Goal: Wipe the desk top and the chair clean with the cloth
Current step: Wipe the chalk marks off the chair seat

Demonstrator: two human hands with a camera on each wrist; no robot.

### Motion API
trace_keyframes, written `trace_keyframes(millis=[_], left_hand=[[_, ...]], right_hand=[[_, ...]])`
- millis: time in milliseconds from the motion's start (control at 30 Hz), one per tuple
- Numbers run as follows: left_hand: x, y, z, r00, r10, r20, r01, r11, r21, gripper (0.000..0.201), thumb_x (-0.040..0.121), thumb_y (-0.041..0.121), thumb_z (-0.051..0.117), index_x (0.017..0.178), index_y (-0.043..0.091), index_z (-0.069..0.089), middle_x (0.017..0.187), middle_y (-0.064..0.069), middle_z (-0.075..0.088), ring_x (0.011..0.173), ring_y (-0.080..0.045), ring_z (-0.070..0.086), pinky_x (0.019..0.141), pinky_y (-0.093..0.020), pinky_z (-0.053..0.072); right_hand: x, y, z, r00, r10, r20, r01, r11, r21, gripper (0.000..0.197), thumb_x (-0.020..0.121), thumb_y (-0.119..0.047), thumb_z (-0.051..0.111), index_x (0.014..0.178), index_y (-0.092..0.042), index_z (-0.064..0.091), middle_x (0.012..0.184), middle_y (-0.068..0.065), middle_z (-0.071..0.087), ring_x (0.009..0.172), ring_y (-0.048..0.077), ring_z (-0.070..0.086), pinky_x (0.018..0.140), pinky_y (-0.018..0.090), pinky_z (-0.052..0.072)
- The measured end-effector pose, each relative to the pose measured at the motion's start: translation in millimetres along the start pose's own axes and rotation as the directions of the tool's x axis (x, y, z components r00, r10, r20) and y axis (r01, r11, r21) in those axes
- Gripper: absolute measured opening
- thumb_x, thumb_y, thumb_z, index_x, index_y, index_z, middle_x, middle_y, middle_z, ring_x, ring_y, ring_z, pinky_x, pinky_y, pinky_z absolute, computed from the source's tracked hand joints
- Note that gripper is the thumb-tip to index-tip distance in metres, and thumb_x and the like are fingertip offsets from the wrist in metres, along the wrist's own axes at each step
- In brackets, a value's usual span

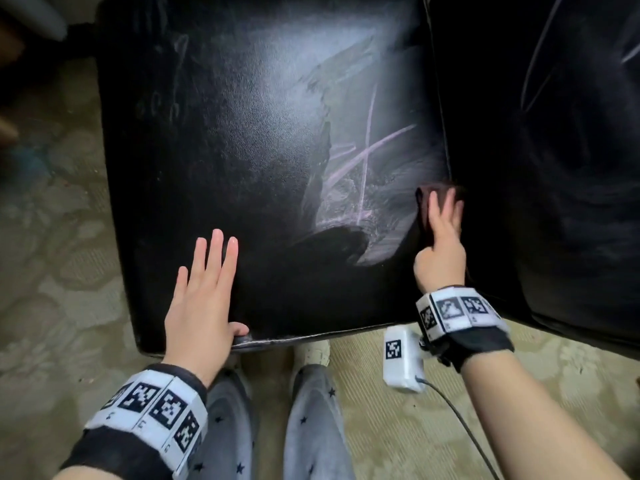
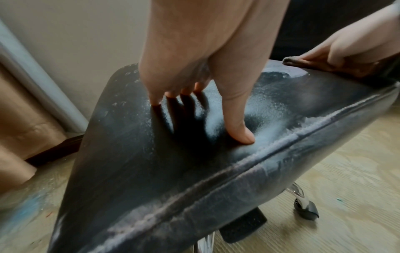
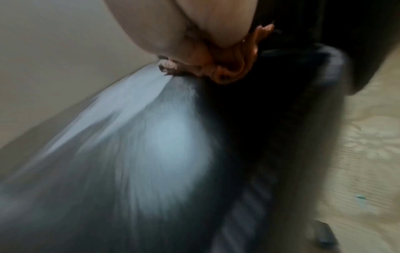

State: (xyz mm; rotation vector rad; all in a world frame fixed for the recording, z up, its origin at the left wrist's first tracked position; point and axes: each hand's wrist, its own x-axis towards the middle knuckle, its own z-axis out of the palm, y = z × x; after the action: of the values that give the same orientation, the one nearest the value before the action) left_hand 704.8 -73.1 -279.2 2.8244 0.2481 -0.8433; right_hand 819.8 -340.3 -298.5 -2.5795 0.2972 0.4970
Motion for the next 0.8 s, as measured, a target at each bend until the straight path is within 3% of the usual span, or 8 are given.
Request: trace_keyframes(millis=[100,167,233,367,500,600,733,800], left_hand=[[-2,-1,2,1.0,-0.004,0.007,0.004,1.0,0.002,0.129,0.066,0.033,0.083,0.143,0.02,-0.019,0.156,-0.003,-0.02,0.144,-0.022,-0.016,0.118,-0.041,0.012],[-2,0,1,1.0,-0.007,0.009,0.007,1.0,0.006,0.129,0.065,0.032,0.084,0.143,0.02,-0.019,0.155,-0.002,-0.02,0.144,-0.021,-0.016,0.118,-0.041,0.013],[-1,1,0,1.0,-0.013,0.01,0.012,1.0,0.02,0.128,0.069,0.034,0.081,0.141,0.02,-0.024,0.153,-0.002,-0.025,0.142,-0.021,-0.02,0.119,-0.04,0.01],[0,5,-2,0.998,-0.039,0.041,0.036,0.996,0.079,0.125,0.076,0.038,0.074,0.138,0.017,-0.032,0.151,-0.004,-0.032,0.141,-0.021,-0.024,0.119,-0.038,0.007],[-1,11,-3,0.997,-0.067,0.038,0.063,0.995,0.08,0.123,0.077,0.037,0.073,0.138,0.017,-0.032,0.151,-0.005,-0.033,0.14,-0.022,-0.025,0.119,-0.038,0.007],[-2,12,0,0.998,-0.061,0.011,0.06,0.997,0.047,0.124,0.074,0.034,0.076,0.14,0.017,-0.028,0.151,-0.004,-0.03,0.14,-0.021,-0.024,0.118,-0.039,0.008],[-1,6,3,0.999,-0.055,-0.004,0.055,0.998,0.045,0.133,0.056,0.029,0.089,0.147,0.016,-0.007,0.157,-0.005,-0.011,0.144,-0.023,-0.008,0.115,-0.043,0.018],[2,1,6,0.999,-0.046,-0.011,0.046,0.999,0.028,0.137,0.045,0.026,0.093,0.149,0.013,0.004,0.157,-0.008,0.0,0.144,-0.025,0.002,0.112,-0.046,0.026]], right_hand=[[-23,9,3,0.999,-0.018,-0.038,0.02,0.999,0.044,0.095,0.065,0.028,0.029,0.148,-0.018,0.018,0.157,-0.003,-0.003,0.144,0.013,-0.007,0.118,0.029,0.006],[-63,22,8,1.0,-0.002,-0.008,0.002,0.999,0.052,0.096,0.067,0.03,0.029,0.148,-0.019,0.019,0.154,-0.01,-0.005,0.142,0.007,-0.01,0.109,0.005,0.0],[-79,29,7,0.999,-0.023,0.023,0.022,0.997,0.068,0.095,0.068,0.03,0.029,0.148,-0.02,0.017,0.154,-0.012,-0.006,0.141,0.005,-0.012,0.102,-0.004,0.002],[-10,10,-9,0.991,-0.113,0.073,0.119,0.99,-0.078,0.091,0.066,0.026,0.033,0.148,-0.009,0.015,0.156,0.007,-0.007,0.144,0.023,-0.009,0.118,0.03,0.005],[46,-21,-17,0.988,-0.131,0.08,0.145,0.97,-0.196,0.091,0.068,0.02,0.038,0.149,-0.009,0.009,0.156,0.011,-0.011,0.144,0.028,-0.01,0.117,0.031,0.0],[15,-14,-8,0.991,-0.127,0.05,0.134,0.973,-0.185,0.094,0.067,0.02,0.039,0.149,-0.012,0.006,0.156,0.009,-0.013,0.144,0.024,-0.01,0.118,0.037,0.001],[-61,3,9,0.974,-0.153,0.164,0.183,0.966,-0.181,0.101,0.065,0.022,0.04,0.148,-0.021,0.002,0.153,-0.003,-0.017,0.139,0.01,-0.018,0.118,0.034,-0.004],[-50,-4,6,0.974,-0.15,0.171,0.178,0.97,-0.163,0.1,0.066,0.022,0.038,0.148,-0.023,0.003,0.153,-0.005,-0.015,0.141,0.013,-0.015,0.119,0.036,-0.003]])
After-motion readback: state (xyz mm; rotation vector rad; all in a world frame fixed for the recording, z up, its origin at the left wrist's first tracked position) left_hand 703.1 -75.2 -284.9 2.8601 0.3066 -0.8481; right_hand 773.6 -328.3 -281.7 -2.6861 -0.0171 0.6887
